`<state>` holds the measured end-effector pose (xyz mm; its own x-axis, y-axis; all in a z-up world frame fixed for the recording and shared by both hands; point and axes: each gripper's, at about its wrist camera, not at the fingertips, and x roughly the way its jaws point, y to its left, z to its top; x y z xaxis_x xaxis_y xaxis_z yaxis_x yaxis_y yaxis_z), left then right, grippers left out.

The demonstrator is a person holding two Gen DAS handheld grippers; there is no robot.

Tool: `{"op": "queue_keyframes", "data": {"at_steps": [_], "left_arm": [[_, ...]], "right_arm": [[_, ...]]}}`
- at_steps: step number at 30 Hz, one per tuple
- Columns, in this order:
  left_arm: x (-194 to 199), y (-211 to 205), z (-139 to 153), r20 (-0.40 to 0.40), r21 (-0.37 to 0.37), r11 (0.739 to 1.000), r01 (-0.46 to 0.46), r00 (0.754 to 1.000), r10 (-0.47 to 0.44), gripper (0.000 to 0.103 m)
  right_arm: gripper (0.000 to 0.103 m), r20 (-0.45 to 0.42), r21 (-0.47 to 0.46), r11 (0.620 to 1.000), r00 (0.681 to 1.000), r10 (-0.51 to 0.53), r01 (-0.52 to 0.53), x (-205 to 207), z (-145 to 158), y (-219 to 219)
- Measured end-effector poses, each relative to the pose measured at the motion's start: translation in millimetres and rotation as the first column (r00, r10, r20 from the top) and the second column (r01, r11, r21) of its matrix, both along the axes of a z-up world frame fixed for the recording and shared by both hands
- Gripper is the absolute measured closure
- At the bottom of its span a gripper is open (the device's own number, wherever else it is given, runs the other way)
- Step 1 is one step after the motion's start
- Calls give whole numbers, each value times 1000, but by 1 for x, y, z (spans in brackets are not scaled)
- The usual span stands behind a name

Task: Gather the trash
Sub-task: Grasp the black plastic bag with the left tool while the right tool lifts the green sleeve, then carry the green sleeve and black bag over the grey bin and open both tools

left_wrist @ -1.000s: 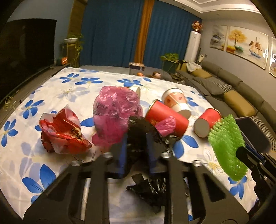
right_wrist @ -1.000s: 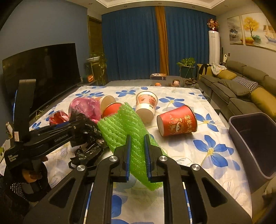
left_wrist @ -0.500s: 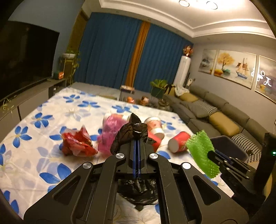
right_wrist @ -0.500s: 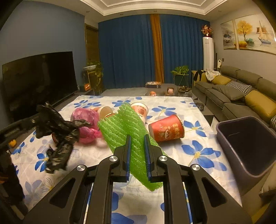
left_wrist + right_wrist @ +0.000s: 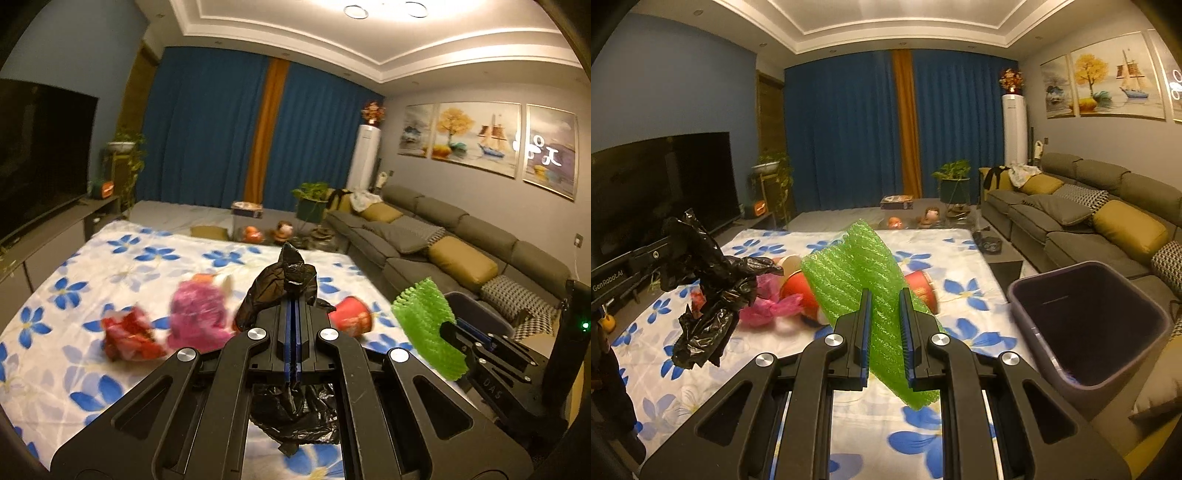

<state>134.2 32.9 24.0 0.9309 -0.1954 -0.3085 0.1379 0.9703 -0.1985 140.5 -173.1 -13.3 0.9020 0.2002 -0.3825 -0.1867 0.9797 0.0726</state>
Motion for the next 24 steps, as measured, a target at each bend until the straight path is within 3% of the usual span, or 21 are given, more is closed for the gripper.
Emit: {"op": "queue_keyframes", "data": {"at_steps": [6, 12, 24], "left_arm": [[16, -49, 9, 27, 46, 995, 86, 996, -88, 102], [34, -117, 17, 56, 74, 974, 216, 974, -220, 102], [73, -216, 5, 77, 36, 920, 391, 916, -393, 102]], "right_arm": [[87, 19, -1, 997, 997, -73, 73, -1, 6, -32], [87, 48, -12, 985, 984, -170, 170, -3, 14, -76], [87, 76, -4, 929, 927, -368, 369, 6, 17, -163]]}}
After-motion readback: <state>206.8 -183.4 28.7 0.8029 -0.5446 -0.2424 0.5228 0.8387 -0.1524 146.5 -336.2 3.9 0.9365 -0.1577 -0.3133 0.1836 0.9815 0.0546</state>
